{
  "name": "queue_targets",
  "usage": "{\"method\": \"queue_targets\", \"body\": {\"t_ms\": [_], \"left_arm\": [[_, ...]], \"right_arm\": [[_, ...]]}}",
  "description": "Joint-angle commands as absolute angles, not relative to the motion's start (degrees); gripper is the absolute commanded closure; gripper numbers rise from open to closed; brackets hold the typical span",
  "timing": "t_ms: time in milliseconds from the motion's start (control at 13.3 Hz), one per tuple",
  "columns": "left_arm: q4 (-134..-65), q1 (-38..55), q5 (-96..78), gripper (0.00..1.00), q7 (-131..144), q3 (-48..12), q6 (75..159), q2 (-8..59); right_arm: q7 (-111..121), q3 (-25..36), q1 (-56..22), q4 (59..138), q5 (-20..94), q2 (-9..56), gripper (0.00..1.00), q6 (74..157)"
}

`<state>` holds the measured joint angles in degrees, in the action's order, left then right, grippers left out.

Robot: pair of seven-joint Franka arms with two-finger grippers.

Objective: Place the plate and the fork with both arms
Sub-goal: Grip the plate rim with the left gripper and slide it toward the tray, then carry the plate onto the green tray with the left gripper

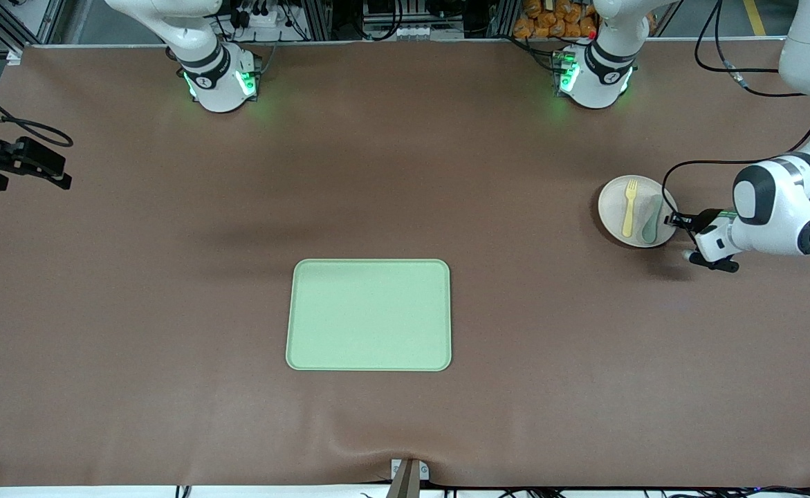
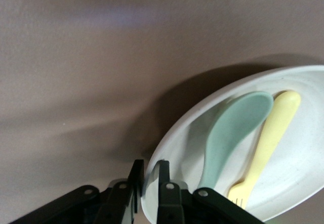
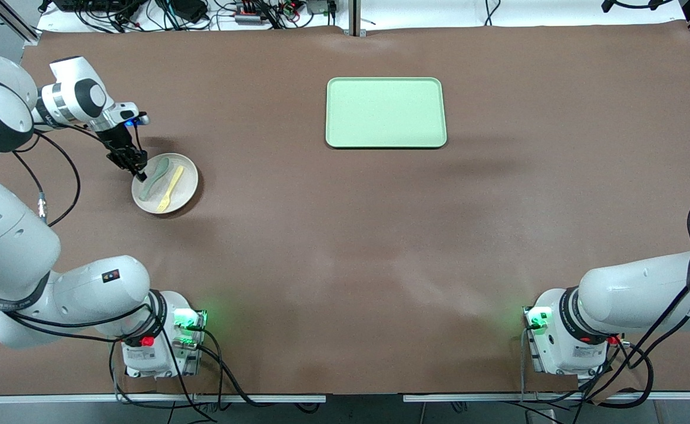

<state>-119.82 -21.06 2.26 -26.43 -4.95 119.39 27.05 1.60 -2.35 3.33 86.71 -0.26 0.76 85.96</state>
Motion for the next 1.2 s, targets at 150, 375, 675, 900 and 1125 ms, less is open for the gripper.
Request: {"method": "queue_targets", "body": {"t_ms": [150, 375, 675, 900, 1125], "left_arm": [[-118.04, -21.0, -2.36, 1.0, -24.52, -7.99, 120.15, 26.72], [-114.36, -21.09, -9.12, 1.0, -24.52, -10.45, 119.97, 26.63], [-109.7, -20.57, -15.28, 1.0, -22.34, -14.49, 119.8, 26.89], [-101.9, -17.16, -15.82, 1.0, -13.14, -18.71, 119.79, 29.78], [-91.79, -5.05, -15.73, 1.0, 2.85, -18.9, 119.79, 34.87]], "right_arm": [[2.55, -3.34, 4.75, 86.66, -0.35, 0.62, 0.0, 85.34], [2.55, -3.25, 4.75, 86.66, -0.26, 0.62, 0.0, 85.34], [2.55, -3.25, 4.75, 86.66, -0.26, 0.62, 0.0, 85.34], [2.55, -3.34, 4.83, 86.66, -0.26, 0.62, 0.0, 85.34], [2.46, -3.25, 4.83, 86.66, -0.26, 0.62, 0.0, 85.34]]}}
